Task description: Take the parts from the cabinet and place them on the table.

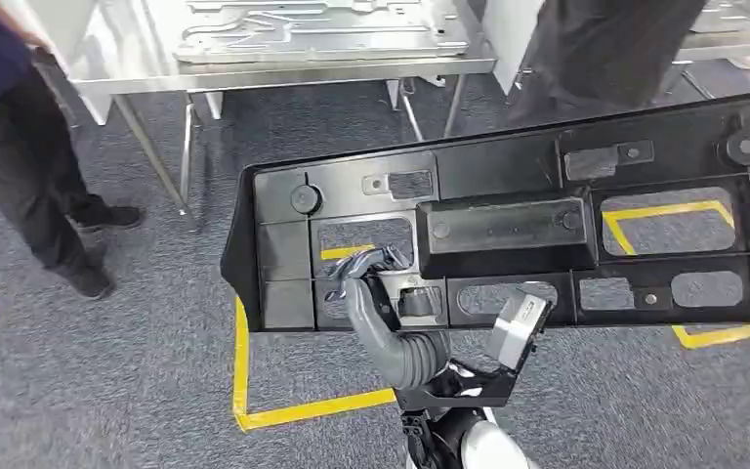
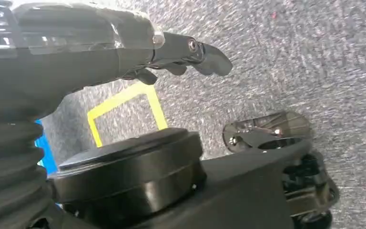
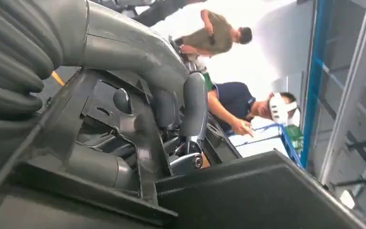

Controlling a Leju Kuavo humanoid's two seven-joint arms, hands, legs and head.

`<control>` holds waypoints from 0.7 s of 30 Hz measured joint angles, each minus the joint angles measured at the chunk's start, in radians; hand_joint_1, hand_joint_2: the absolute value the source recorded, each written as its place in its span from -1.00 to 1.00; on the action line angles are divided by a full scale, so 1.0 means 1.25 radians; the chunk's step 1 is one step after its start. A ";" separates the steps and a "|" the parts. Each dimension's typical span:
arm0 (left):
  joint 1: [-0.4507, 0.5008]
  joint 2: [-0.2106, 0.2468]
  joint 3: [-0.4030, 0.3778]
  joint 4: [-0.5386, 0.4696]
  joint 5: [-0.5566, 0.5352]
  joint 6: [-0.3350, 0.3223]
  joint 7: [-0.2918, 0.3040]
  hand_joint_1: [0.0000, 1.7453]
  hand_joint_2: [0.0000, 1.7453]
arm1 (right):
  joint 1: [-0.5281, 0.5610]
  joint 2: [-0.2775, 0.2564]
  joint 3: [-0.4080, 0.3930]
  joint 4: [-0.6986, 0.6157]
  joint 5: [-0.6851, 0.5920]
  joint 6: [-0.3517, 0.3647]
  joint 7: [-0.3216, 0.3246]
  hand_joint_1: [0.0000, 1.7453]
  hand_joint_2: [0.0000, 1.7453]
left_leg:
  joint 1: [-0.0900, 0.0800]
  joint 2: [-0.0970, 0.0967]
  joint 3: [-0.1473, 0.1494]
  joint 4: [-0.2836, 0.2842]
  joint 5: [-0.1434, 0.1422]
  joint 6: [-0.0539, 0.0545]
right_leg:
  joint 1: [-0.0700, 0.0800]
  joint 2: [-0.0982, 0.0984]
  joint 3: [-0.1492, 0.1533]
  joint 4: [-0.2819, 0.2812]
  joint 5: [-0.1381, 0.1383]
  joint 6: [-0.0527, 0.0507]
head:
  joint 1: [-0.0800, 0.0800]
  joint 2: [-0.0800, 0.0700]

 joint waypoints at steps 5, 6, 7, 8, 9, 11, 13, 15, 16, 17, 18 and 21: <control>0.001 -0.006 0.000 0.000 0.010 -0.009 -0.011 -1.00 1.00 | -0.003 0.000 0.001 0.000 0.004 -0.003 0.000 1.00 1.00 | -0.009 -0.029 -0.003 0.001 0.005 0.002 | 0.021 0.016 0.098 -0.241 0.128 -0.055 | -0.003 0.000; 0.002 -0.009 0.000 -0.001 0.017 -0.017 -0.013 -1.00 1.00 | -0.004 0.000 0.001 0.000 0.002 -0.002 0.000 1.00 1.00 | -0.005 -0.028 -0.008 0.001 0.006 -0.002 | 0.026 0.016 0.098 -0.248 0.129 -0.052 | 0.001 0.000; 0.003 -0.010 0.000 -0.001 0.030 -0.024 -0.016 -1.00 1.00 | -0.004 0.000 0.001 0.000 -0.002 -0.002 0.000 1.00 1.00 | -0.007 -0.026 -0.010 0.004 0.001 0.008 | 0.022 0.014 0.103 -0.261 0.120 -0.030 | 0.008 0.000; 0.005 -0.011 0.000 -0.001 0.048 -0.034 -0.021 -1.00 1.00 | -0.001 0.000 0.001 0.000 -0.006 -0.002 0.000 1.00 1.00 | -0.007 -0.022 -0.009 0.004 0.001 0.007 | 0.018 0.016 0.102 -0.260 0.126 0.014 | 0.008 0.000; 0.007 -0.012 0.001 -0.001 0.062 -0.039 -0.026 -1.00 1.00 | -0.001 0.000 0.001 0.000 -0.011 -0.002 0.000 1.00 1.00 | -0.007 -0.020 -0.009 0.003 0.001 0.007 | 0.019 0.017 0.103 -0.260 0.123 -0.006 | 0.002 0.000; 0.007 -0.011 0.003 -0.001 0.087 -0.045 -0.031 -1.00 1.00 | 0.000 -0.001 0.001 0.001 -0.015 -0.002 0.002 1.00 1.00 | -0.009 -0.017 -0.002 -0.017 -0.005 0.028 | 0.015 0.017 0.108 -0.255 0.142 0.006 | -0.003 0.000; 0.010 -0.011 0.009 -0.001 0.130 -0.057 -0.040 -1.00 1.00 | -0.002 -0.002 0.001 0.000 -0.018 -0.002 0.002 1.00 1.00 | -0.005 -0.015 0.030 -0.043 0.000 0.033 | 0.014 0.015 0.109 -0.249 0.141 0.012 | -0.009 0.000; 0.011 -0.011 0.025 0.000 0.180 -0.073 -0.055 -1.00 1.00 | -0.005 -0.002 0.001 0.000 -0.018 -0.002 0.003 1.00 1.00 | -0.005 -0.010 0.045 -0.048 -0.004 0.034 | 0.012 0.014 0.079 -0.188 0.104 0.018 | -0.004 0.000; 0.012 -0.012 0.032 0.000 0.199 -0.080 -0.060 -1.00 1.00 | -0.004 -0.002 0.001 0.000 -0.018 -0.002 0.003 1.00 1.00 | -0.004 -0.005 0.048 -0.048 -0.008 0.032 | 0.007 0.014 0.043 -0.129 0.074 0.024 | -0.002 0.000; 0.015 -0.012 0.041 0.000 0.216 -0.087 -0.065 -1.00 1.00 | -0.002 -0.003 0.001 0.001 -0.018 -0.002 0.005 1.00 1.00 | -0.004 -0.001 0.052 -0.047 -0.013 0.028 | 0.003 0.014 0.005 -0.068 0.047 0.026 | -0.001 0.000; 0.018 -0.012 0.048 0.000 0.224 -0.091 -0.068 -1.00 1.00 | 0.000 -0.003 0.001 0.001 -0.018 -0.002 0.006 1.00 1.00 | -0.002 0.003 0.057 -0.047 -0.018 0.025 | -0.001 0.013 -0.021 -0.032 0.039 0.031 | -0.002 0.000; 0.022 -0.012 0.066 0.000 0.234 -0.095 -0.070 -1.00 1.00 | 0.004 -0.005 0.002 0.002 -0.017 -0.002 0.007 1.00 1.00 | 0.009 0.005 0.088 -0.046 -0.039 0.003 | -0.017 0.011 0.008 -0.132 0.124 0.047 | -0.003 0.000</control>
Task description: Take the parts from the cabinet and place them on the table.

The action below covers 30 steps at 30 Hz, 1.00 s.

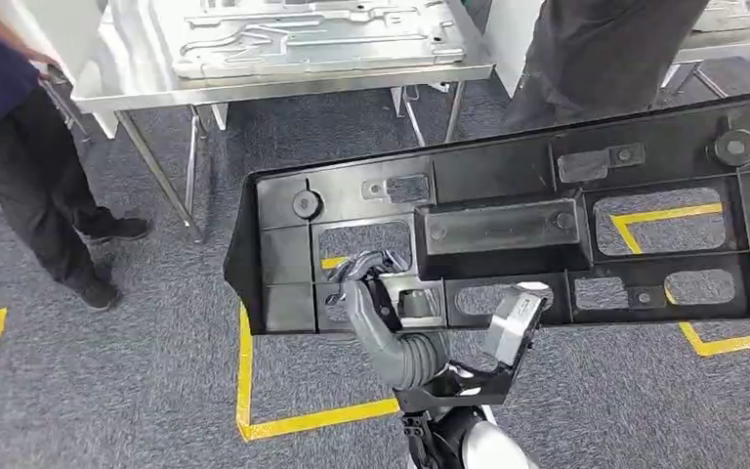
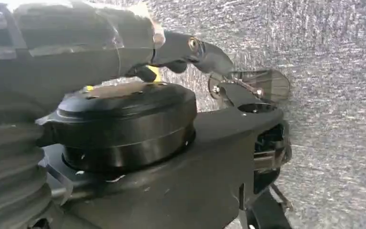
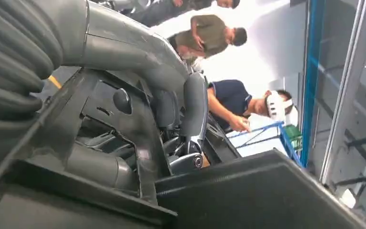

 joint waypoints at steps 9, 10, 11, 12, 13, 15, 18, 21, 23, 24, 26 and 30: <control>-0.004 -0.001 0.066 0.001 0.070 -0.014 -0.014 -1.00 1.00 | 0.002 -0.006 -0.001 -0.002 0.006 -0.002 0.011 1.00 1.00 | 0.010 0.002 -0.083 0.195 0.036 -0.053 | -0.003 -0.009 0.103 -0.130 -0.005 -0.054 | -0.018 0.000; -0.003 -0.001 0.074 0.001 0.074 -0.016 -0.017 -1.00 1.00 | 0.003 -0.007 -0.001 -0.002 0.005 -0.002 0.011 1.00 1.00 | 0.010 0.004 -0.132 0.247 0.023 -0.055 | -0.002 -0.012 0.120 -0.137 -0.015 -0.055 | -0.024 0.000; -0.002 0.000 0.080 0.001 0.077 -0.018 -0.018 -1.00 1.00 | 0.003 -0.008 -0.001 -0.002 0.005 -0.002 0.011 1.00 1.00 | 0.009 0.005 -0.170 0.274 -0.013 -0.055 | -0.002 -0.012 0.138 -0.145 -0.025 -0.055 | -0.025 0.000; 0.000 0.001 0.086 0.001 0.079 -0.020 -0.019 -1.00 1.00 | 0.003 -0.008 -0.001 -0.002 0.005 -0.002 0.011 1.00 1.00 | 0.009 0.005 -0.200 0.281 -0.060 -0.053 | -0.002 -0.012 0.160 -0.153 -0.036 -0.056 | -0.026 0.000; 0.001 0.001 0.092 0.001 0.079 -0.020 -0.020 -1.00 1.00 | 0.003 -0.008 -0.001 -0.002 0.006 -0.002 0.011 1.00 1.00 | 0.009 0.006 -0.222 0.273 -0.099 -0.052 | -0.002 -0.011 0.183 -0.161 -0.048 -0.055 | -0.029 0.000; 0.005 0.001 0.102 0.001 0.079 -0.021 -0.025 -1.00 1.00 | 0.003 -0.008 -0.001 -0.002 0.005 -0.002 0.011 1.00 1.00 | 0.008 0.009 -0.242 0.206 -0.115 -0.045 | -0.004 -0.008 0.238 -0.176 -0.078 -0.052 | -0.033 0.000; 0.018 0.002 0.106 0.002 0.079 -0.022 -0.027 -1.00 1.00 | 0.002 -0.009 -0.001 -0.001 0.006 -0.001 0.011 1.00 1.00 | 0.001 0.031 -0.246 0.051 0.191 -0.034 | -0.001 -0.007 0.309 -0.191 -0.132 -0.039 | -0.047 0.000; 0.014 0.000 0.116 0.002 0.078 -0.022 -0.028 -1.00 1.00 | 0.000 -0.009 -0.001 -0.002 0.005 0.000 0.012 1.00 1.00 | -0.004 0.026 -0.238 0.078 0.134 -0.014 | -0.003 -0.003 0.348 -0.229 -0.137 -0.019 | -0.048 0.000; 0.012 -0.001 0.117 0.002 0.076 -0.023 -0.029 -1.00 1.00 | -0.006 -0.008 -0.001 -0.005 0.006 0.000 0.012 1.00 1.00 | -0.002 0.019 -0.200 0.067 0.109 -0.001 | -0.005 -0.003 0.312 -0.131 -0.084 -0.013 | -0.042 0.000; 0.014 -0.002 0.117 0.002 0.076 -0.023 -0.029 -1.00 1.00 | -0.008 -0.009 -0.001 -0.004 0.006 0.000 0.012 1.00 1.00 | -0.003 0.018 -0.174 0.057 0.094 0.003 | -0.003 -0.003 0.272 -0.052 -0.072 -0.019 | -0.036 0.000; 0.019 -0.002 0.118 0.003 0.076 -0.023 -0.029 -1.00 1.00 | -0.007 -0.012 -0.001 0.000 0.006 0.000 0.012 1.00 1.00 | -0.009 0.015 -0.116 0.036 0.064 0.009 | 0.006 -0.004 0.182 0.058 -0.124 -0.026 | -0.024 0.000; 0.021 -0.003 0.123 0.003 0.068 -0.022 -0.029 -1.00 1.00 | -0.006 -0.016 -0.001 0.002 0.006 0.000 0.012 1.00 1.00 | -0.027 0.000 0.007 -0.004 0.008 0.016 | 0.023 -0.002 0.070 0.034 -0.247 -0.041 | -0.018 0.000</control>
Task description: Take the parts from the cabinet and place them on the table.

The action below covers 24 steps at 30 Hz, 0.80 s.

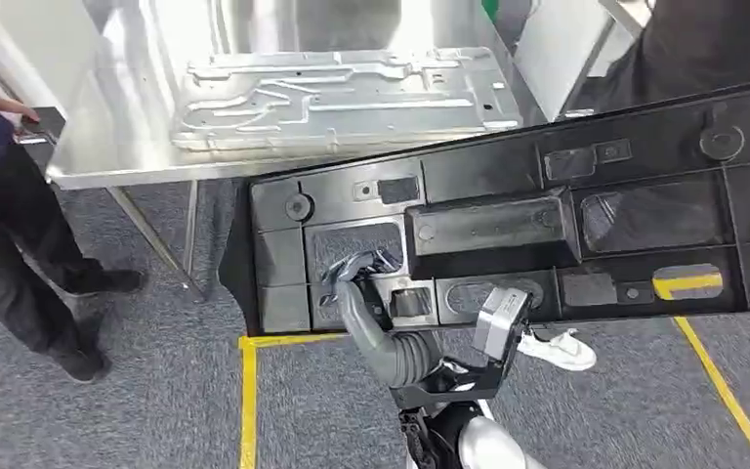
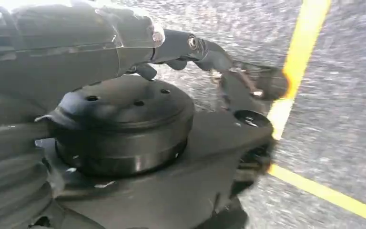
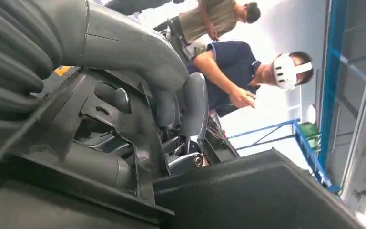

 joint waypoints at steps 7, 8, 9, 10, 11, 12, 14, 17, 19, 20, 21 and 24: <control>-0.010 -0.011 0.000 0.002 -0.032 0.014 0.004 -1.00 1.00 | -0.007 -0.003 0.003 0.002 0.073 -0.006 0.035 1.00 1.00 | 0.002 -0.025 0.069 0.019 -0.056 -0.019 | 0.031 0.023 -0.041 -0.142 0.319 -0.056 | -0.001 0.000; -0.015 -0.014 0.000 0.002 -0.035 0.017 0.004 -1.00 1.00 | -0.019 0.001 0.006 0.002 0.088 -0.002 0.045 1.00 1.00 | -0.004 -0.026 0.032 0.073 -0.034 -0.024 | 0.021 0.016 -0.026 -0.169 0.318 -0.058 | 0.002 0.000; -0.019 -0.015 0.000 0.002 -0.036 0.019 0.004 -1.00 1.00 | -0.027 0.009 0.010 0.004 0.099 0.008 0.058 1.00 1.00 | -0.006 -0.012 -0.007 0.134 -0.011 -0.032 | 0.019 0.010 -0.014 -0.183 0.317 -0.057 | 0.004 0.000; -0.021 -0.015 0.000 0.002 -0.038 0.019 0.004 -1.00 1.00 | -0.031 0.016 0.016 0.005 0.101 0.019 0.063 1.00 1.00 | -0.002 -0.005 -0.044 0.183 -0.013 -0.039 | 0.016 0.002 0.000 -0.196 0.315 -0.059 | -0.002 0.000; -0.021 -0.015 0.000 0.002 -0.039 0.019 0.004 -1.00 1.00 | -0.032 0.018 0.021 0.008 0.101 0.027 0.067 1.00 1.00 | 0.004 -0.003 -0.078 0.219 -0.035 -0.047 | 0.013 -0.004 0.014 -0.204 0.309 -0.058 | -0.003 0.000; -0.021 -0.014 0.001 0.002 -0.039 0.020 0.004 -1.00 1.00 | -0.035 0.023 0.030 0.015 0.100 0.036 0.069 1.00 1.00 | 0.012 0.000 -0.114 0.244 -0.073 -0.055 | 0.007 -0.013 0.030 -0.208 0.298 -0.053 | -0.003 0.000; -0.020 -0.013 0.000 0.003 -0.040 0.025 0.005 -1.00 1.00 | -0.042 0.033 0.042 0.027 0.097 0.044 0.070 1.00 1.00 | 0.024 0.003 -0.157 0.244 -0.115 -0.069 | -0.006 -0.027 0.053 -0.206 0.276 -0.039 | -0.007 0.000; -0.020 -0.009 0.000 0.004 -0.042 0.028 0.007 -1.00 1.00 | -0.049 0.042 0.051 0.038 0.091 0.044 0.069 1.00 1.00 | 0.046 0.035 -0.151 0.117 0.001 -0.101 | -0.028 -0.050 0.097 -0.195 0.234 -0.013 | -0.009 0.000; -0.019 -0.005 0.000 0.005 -0.041 0.034 0.010 -1.00 1.00 | -0.052 0.044 0.056 0.048 0.085 0.044 0.067 1.00 1.00 | 0.047 0.100 -0.156 0.065 0.067 -0.094 | -0.032 -0.060 0.116 -0.168 0.198 0.006 | -0.025 0.000; -0.022 -0.005 0.000 0.005 -0.042 0.035 0.012 -1.00 1.00 | -0.057 0.045 0.056 0.050 0.084 0.044 0.065 1.00 1.00 | 0.043 0.103 -0.158 0.077 0.067 -0.071 | -0.026 -0.069 0.112 -0.171 0.191 0.013 | -0.033 0.000; -0.022 -0.005 0.000 0.005 -0.041 0.035 0.013 -1.00 1.00 | -0.057 0.046 0.058 0.053 0.081 0.044 0.065 1.00 1.00 | 0.044 0.088 -0.160 0.083 0.070 -0.056 | -0.027 -0.076 0.114 -0.173 0.184 0.018 | -0.025 0.000; -0.023 -0.006 0.000 0.005 -0.040 0.035 0.016 -1.00 1.00 | -0.058 0.048 0.062 0.060 0.068 0.044 0.057 1.00 1.00 | 0.045 0.057 -0.164 0.084 0.066 -0.042 | -0.034 -0.054 0.121 -0.165 0.162 0.023 | -0.012 0.000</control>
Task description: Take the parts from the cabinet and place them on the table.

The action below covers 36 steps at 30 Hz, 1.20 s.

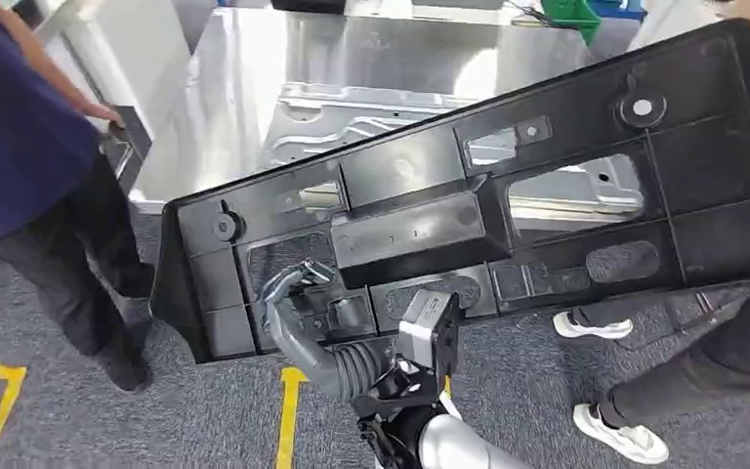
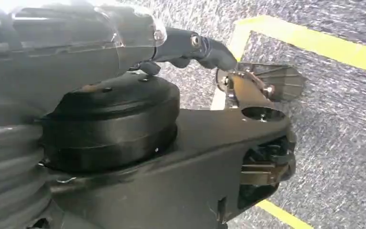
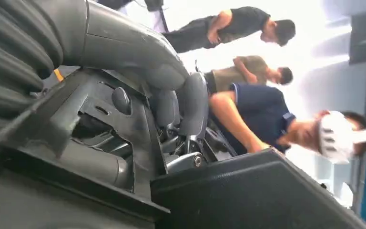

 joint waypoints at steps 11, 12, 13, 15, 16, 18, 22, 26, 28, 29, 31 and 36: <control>-0.001 -0.005 0.001 0.001 0.056 -0.018 -0.002 -1.00 1.00 | 0.011 -0.009 0.003 0.013 -0.008 -0.028 -0.026 1.00 1.00 | -0.026 -0.075 0.024 -0.003 -0.011 0.018 | 0.054 0.037 -0.085 0.029 0.057 -0.088 | 0.031 0.000; -0.001 -0.008 0.001 0.000 0.057 -0.020 -0.002 -1.00 1.00 | 0.012 -0.009 0.002 0.013 -0.007 -0.034 -0.026 1.00 1.00 | -0.023 -0.072 0.021 -0.005 -0.008 0.013 | 0.058 0.043 -0.087 0.027 0.060 -0.085 | 0.037 0.000; 0.000 -0.006 0.001 0.000 0.057 -0.021 -0.001 -1.00 1.00 | 0.018 -0.011 -0.002 0.010 -0.008 -0.038 -0.026 1.00 1.00 | -0.026 -0.072 0.022 -0.004 -0.025 0.028 | 0.055 0.045 -0.085 0.016 0.062 -0.044 | 0.041 0.000; 0.001 -0.004 0.001 0.000 0.059 -0.024 0.005 -1.00 1.00 | 0.031 -0.016 -0.016 0.001 -0.009 -0.046 -0.026 1.00 1.00 | -0.026 -0.064 0.026 -0.006 -0.016 0.027 | 0.052 0.051 -0.081 0.016 0.063 -0.038 | 0.034 0.000; 0.002 -0.003 0.001 0.000 0.060 -0.025 0.005 -1.00 1.00 | 0.032 -0.020 -0.021 -0.002 -0.010 -0.049 -0.026 1.00 1.00 | -0.028 -0.062 0.028 -0.007 -0.016 0.026 | 0.050 0.053 -0.080 0.013 0.064 -0.040 | 0.032 0.000; 0.002 -0.002 0.001 0.000 0.063 -0.026 0.006 -1.00 1.00 | 0.035 -0.025 -0.033 -0.013 -0.010 -0.056 -0.024 1.00 1.00 | -0.032 -0.059 0.041 -0.028 -0.011 0.044 | 0.047 0.060 -0.072 -0.008 0.073 -0.022 | 0.025 0.000; 0.002 0.002 0.001 0.000 0.071 -0.027 0.005 -1.00 1.00 | 0.047 -0.047 -0.057 -0.037 -0.010 -0.069 -0.019 1.00 1.00 | -0.023 -0.044 0.067 -0.078 0.015 0.041 | 0.037 0.059 -0.123 0.117 -0.006 -0.007 | 0.026 0.000; 0.003 0.008 0.002 0.000 0.093 -0.027 -0.017 -1.00 1.00 | 0.070 -0.081 -0.099 -0.067 -0.013 -0.123 -0.016 1.00 1.00 | -0.018 -0.027 0.068 -0.072 0.006 0.029 | 0.017 0.052 -0.159 0.162 0.015 0.013 | 0.031 0.000; 0.003 0.012 0.007 0.000 0.111 -0.032 -0.029 -1.00 1.00 | 0.071 -0.098 -0.129 -0.086 -0.027 -0.142 -0.020 1.00 1.00 | -0.012 -0.015 0.069 -0.060 -0.004 0.016 | 0.009 0.017 -0.103 0.028 0.091 0.023 | 0.036 0.000; 0.004 0.019 0.010 0.001 0.116 -0.033 -0.031 -1.00 1.00 | 0.076 -0.103 -0.141 -0.096 -0.038 -0.151 -0.027 1.00 1.00 | -0.015 -0.009 0.068 -0.055 -0.009 0.008 | 0.009 -0.030 -0.095 0.005 0.092 0.020 | 0.042 0.000; 0.006 0.031 0.015 0.002 0.128 -0.032 -0.031 -1.00 1.00 | 0.093 -0.113 -0.177 -0.117 -0.066 -0.167 -0.043 1.00 1.00 | -0.019 0.007 0.071 -0.048 -0.016 -0.001 | 0.010 -0.008 -0.103 0.007 0.098 -0.003 | 0.038 0.000; 0.008 0.051 0.021 0.003 0.128 -0.021 -0.026 -1.00 1.00 | 0.121 -0.134 -0.238 -0.167 -0.064 -0.186 -0.071 1.00 1.00 | -0.007 -0.048 0.052 0.025 -0.086 -0.019 | 0.007 0.044 -0.105 0.007 0.103 -0.028 | 0.009 0.000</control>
